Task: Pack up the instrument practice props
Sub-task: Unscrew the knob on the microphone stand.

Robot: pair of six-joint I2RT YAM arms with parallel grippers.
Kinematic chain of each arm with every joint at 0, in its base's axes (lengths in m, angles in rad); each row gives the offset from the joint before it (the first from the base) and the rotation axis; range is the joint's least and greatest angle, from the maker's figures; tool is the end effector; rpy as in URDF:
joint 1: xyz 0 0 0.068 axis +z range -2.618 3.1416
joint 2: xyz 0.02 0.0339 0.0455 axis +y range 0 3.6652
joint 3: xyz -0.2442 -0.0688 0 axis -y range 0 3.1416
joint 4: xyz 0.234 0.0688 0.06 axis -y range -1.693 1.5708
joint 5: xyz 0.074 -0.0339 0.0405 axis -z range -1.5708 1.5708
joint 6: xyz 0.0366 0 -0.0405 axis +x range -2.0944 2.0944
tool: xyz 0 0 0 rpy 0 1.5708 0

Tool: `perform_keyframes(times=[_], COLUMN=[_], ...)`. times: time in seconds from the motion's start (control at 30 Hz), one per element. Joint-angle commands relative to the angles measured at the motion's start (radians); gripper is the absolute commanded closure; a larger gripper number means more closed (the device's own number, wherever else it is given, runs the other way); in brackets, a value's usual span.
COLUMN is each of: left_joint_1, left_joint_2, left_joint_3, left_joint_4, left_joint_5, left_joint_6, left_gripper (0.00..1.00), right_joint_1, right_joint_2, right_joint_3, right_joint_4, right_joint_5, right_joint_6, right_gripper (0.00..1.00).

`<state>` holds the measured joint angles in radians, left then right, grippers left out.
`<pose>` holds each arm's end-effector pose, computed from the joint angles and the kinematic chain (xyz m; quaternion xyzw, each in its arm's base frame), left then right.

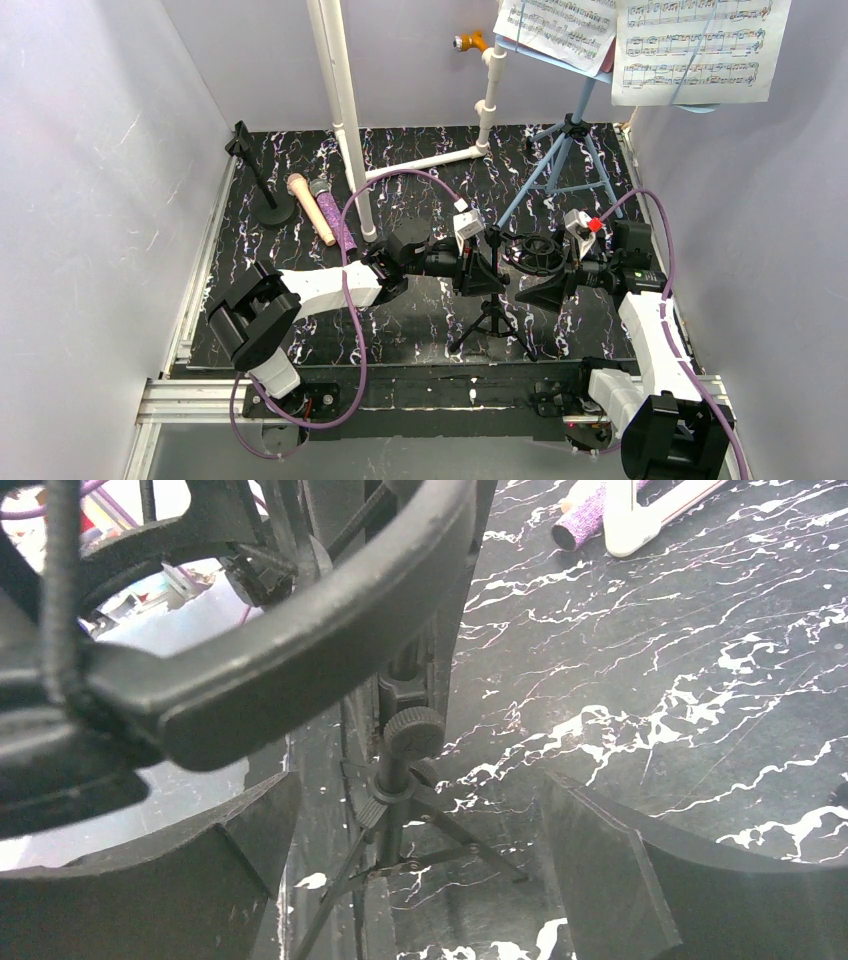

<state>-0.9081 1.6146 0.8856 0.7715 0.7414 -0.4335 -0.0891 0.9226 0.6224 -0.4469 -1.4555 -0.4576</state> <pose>0.1934 -0.2880 0.2506 0.4058 0.5654 -0.6147 0.3713 0.1738 0.0210 0.2431 -0.3871 0.6239 0.5062 0.4524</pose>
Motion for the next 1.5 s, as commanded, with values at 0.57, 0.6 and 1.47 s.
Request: perform_keyframes(times=[0.57,0.6,1.47], left_joint_1=[-0.003,-0.002,0.009], left_joint_2=[-0.098,-0.096,-0.176], left_joint_3=[-0.016,-0.008,0.057], left_joint_4=[0.087,0.087,0.004], left_joint_5=[-0.059,-0.048,-0.278], left_joint_6=[0.059,0.058,0.094], left_gripper=[1.0,1.0,1.0], right_joint_1=[0.018,0.017,0.087], right_joint_2=[-0.008,-0.007,-0.016], right_joint_3=[0.0,0.0,-0.033], right_joint_4=[0.024,0.022,0.062], right_joint_5=[-0.031,-0.031,0.225], right_joint_6=[0.014,0.011,-0.01], right_gripper=[0.02,0.02,0.04])
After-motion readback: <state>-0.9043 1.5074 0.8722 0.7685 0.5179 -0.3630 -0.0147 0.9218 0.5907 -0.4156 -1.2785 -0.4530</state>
